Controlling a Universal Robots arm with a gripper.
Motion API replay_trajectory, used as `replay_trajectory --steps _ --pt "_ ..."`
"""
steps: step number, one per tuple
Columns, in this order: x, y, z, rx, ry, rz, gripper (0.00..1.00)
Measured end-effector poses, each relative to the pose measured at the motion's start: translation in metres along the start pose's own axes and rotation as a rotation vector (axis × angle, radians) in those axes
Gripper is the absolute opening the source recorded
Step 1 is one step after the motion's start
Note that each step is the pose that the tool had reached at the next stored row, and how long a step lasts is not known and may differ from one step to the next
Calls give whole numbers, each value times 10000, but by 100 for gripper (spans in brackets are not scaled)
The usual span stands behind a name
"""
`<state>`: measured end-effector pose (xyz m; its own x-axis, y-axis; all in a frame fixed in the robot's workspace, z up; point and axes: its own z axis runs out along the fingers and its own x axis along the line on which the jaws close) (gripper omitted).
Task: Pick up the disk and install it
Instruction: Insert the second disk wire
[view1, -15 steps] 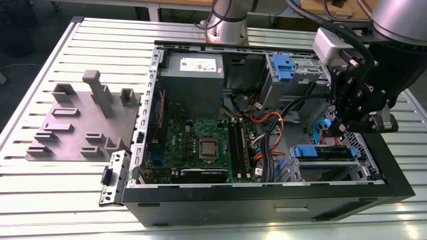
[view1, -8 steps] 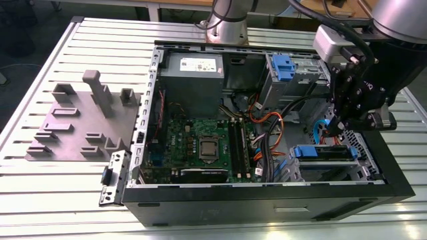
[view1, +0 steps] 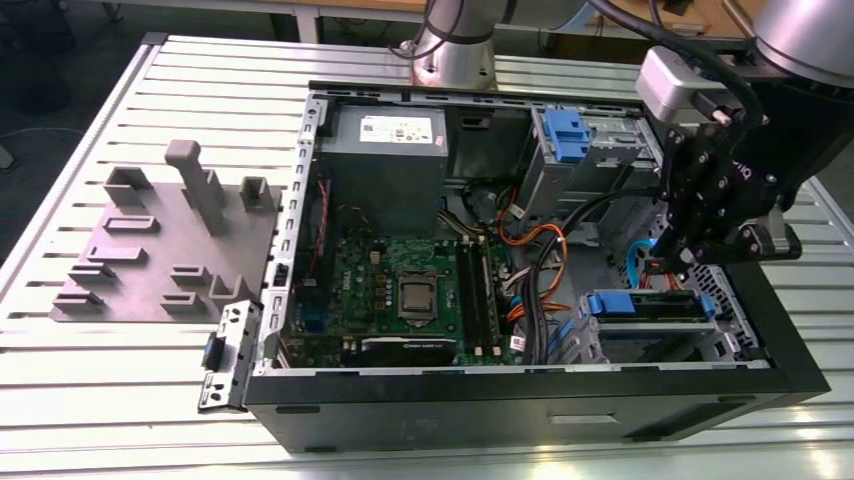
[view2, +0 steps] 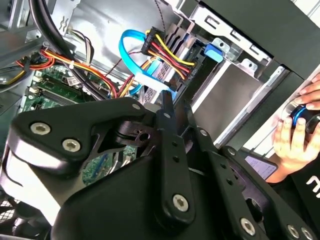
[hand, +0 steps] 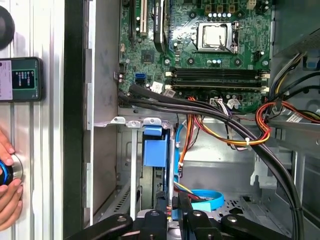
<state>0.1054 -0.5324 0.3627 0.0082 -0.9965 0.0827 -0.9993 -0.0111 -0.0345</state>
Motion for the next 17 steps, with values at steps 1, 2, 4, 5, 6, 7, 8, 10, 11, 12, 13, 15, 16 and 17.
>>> replay_trajectory --steps 1,2,4,5,6,7,8,10,11,12,13,15,16,17 --pt "0 -3 3 -17 -4 -1 24" --pt "0 -6 6 -34 -11 -2 24" --pt "-1 -13 15 -72 -38 -4 25" --pt "-2 -20 19 -105 -51 -6 25" --pt "-2 -26 24 -139 -69 -8 31" --pt "-2 -32 29 -176 -99 -10 31" --pt "-3 -37 36 -209 -139 -13 31" --pt "-5 -39 55 -229 -229 -11 31" --pt "-5 -39 64 -230 -278 -9 31" --pt "-6 -39 73 -230 -318 -8 31" --pt "-6 -40 81 -230 -354 -9 31" --pt "-8 -41 97 -229 -428 -7 31" --pt "-8 -43 105 -229 -465 -7 31" --pt "-9 -44 112 -229 -494 -6 31"
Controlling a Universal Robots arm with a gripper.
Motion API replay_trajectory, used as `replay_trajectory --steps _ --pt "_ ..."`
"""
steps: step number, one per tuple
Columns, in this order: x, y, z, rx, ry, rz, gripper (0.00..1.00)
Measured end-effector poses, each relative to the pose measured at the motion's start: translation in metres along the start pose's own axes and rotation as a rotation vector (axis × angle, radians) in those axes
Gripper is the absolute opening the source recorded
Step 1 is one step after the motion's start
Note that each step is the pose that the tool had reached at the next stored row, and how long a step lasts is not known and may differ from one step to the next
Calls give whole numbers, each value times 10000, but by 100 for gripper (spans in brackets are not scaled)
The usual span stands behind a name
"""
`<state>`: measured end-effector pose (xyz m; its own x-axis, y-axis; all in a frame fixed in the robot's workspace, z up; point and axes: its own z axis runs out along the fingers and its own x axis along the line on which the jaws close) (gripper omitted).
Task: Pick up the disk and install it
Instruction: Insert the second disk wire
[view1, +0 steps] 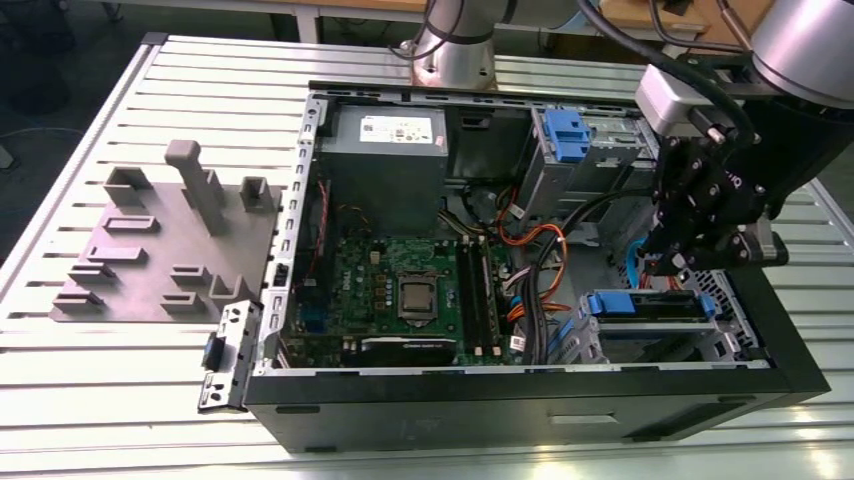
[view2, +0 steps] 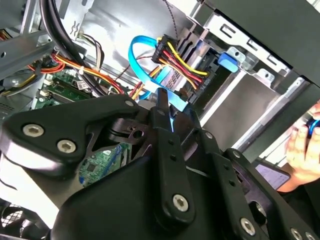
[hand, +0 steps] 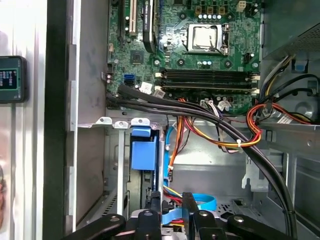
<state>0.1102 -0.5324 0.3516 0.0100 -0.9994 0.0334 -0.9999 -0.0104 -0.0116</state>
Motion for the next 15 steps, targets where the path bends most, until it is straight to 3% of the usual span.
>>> replay_trajectory --steps 4,6,11,15 --pt "-1 -2 5 -1 -39 2 30" --pt "0 -3 6 0 -43 1 17" --pt "7 -3 6 0 -46 0 16" --pt "90 8 21 6 -148 -1 16"
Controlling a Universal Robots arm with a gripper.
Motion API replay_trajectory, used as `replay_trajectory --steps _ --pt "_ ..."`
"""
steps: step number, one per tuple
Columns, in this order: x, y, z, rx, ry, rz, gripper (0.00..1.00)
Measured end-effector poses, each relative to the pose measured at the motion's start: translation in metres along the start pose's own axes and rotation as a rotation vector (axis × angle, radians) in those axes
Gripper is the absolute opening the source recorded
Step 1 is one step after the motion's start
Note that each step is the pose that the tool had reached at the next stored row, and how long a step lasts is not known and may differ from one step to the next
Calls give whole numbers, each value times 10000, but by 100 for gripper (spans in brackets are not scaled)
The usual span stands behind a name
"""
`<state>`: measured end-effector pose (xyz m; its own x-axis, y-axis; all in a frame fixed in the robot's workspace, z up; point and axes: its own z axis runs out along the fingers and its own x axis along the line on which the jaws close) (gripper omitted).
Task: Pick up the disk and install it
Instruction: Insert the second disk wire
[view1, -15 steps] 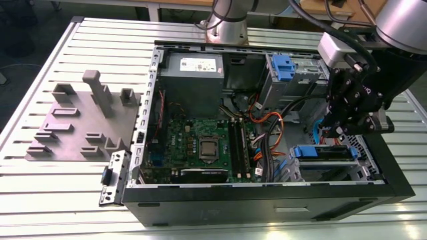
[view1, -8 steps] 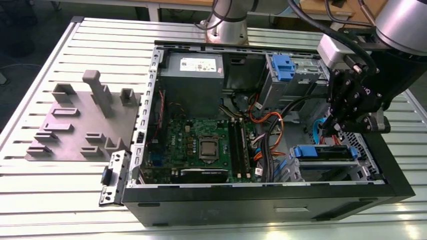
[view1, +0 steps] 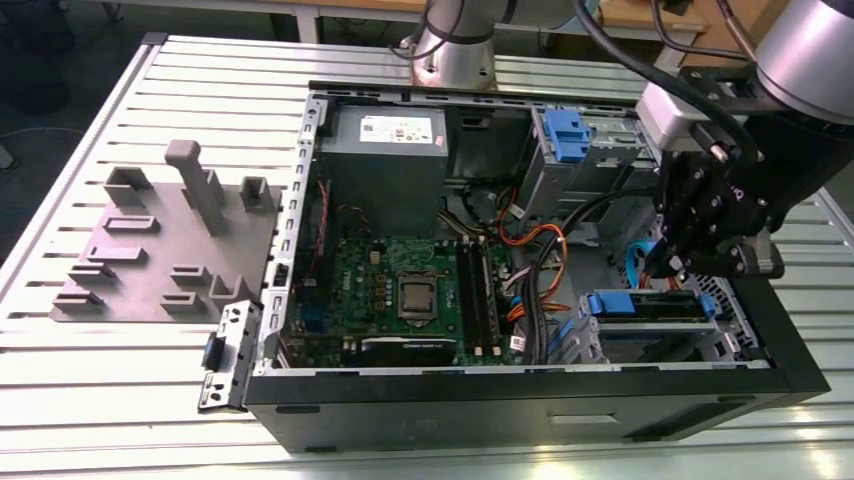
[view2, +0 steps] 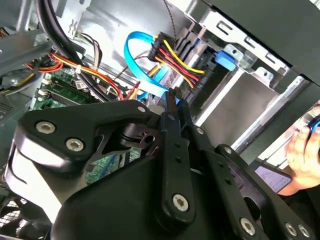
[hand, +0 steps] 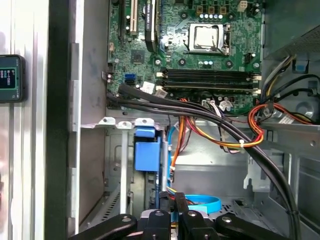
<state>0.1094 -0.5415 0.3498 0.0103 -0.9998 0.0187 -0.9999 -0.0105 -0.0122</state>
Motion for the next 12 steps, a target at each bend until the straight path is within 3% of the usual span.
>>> replay_trajectory --steps 1,3,4,10,12 --pt "16 2 4 3 -55 0 16" --pt "48 6 10 6 -262 2 16" --pt "67 7 15 7 -301 4 16" --pt "168 13 52 70 -322 -46 16" --pt "187 19 67 99 -368 -64 16"
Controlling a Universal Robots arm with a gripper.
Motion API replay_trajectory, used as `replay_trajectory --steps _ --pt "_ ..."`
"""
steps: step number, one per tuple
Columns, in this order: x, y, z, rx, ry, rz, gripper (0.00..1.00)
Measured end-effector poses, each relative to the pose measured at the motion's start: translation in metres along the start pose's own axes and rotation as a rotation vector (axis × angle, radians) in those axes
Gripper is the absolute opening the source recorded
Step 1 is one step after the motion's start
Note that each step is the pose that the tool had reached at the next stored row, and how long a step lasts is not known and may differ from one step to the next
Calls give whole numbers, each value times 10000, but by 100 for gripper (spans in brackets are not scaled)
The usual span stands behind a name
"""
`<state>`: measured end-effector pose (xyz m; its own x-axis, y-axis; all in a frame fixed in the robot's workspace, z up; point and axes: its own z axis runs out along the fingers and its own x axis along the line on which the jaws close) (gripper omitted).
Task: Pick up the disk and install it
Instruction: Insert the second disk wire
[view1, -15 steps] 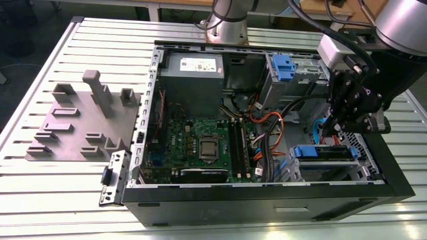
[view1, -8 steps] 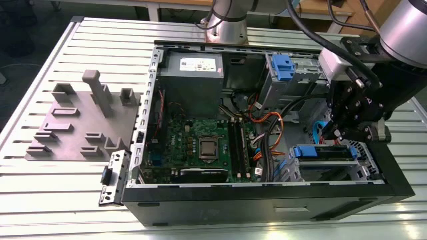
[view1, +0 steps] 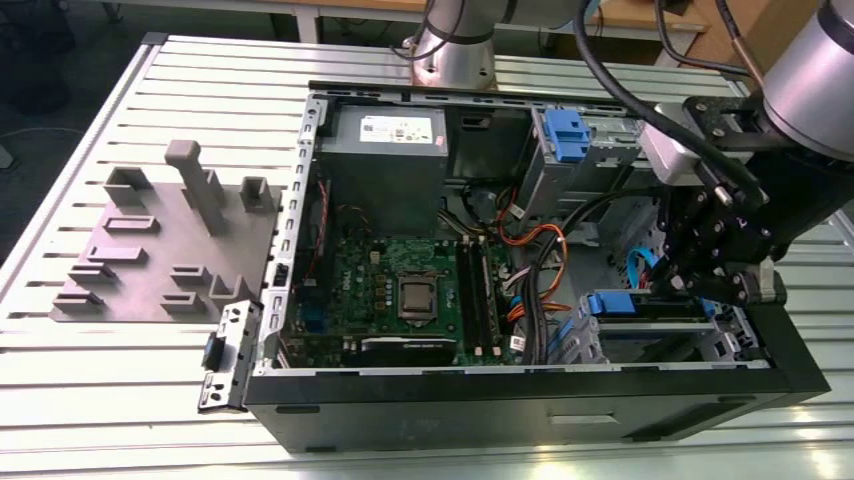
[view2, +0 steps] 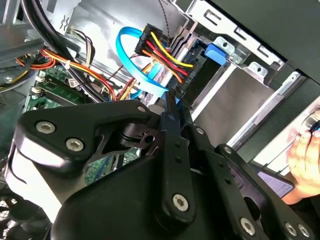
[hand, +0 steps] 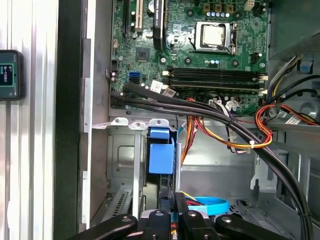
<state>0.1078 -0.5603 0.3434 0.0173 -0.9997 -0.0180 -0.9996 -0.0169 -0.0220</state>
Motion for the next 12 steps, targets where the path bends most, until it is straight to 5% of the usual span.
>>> replay_trajectory --steps 4,12 --pt "36 9 20 40 -78 -16 16" --pt "48 19 56 52 -139 -15 16"
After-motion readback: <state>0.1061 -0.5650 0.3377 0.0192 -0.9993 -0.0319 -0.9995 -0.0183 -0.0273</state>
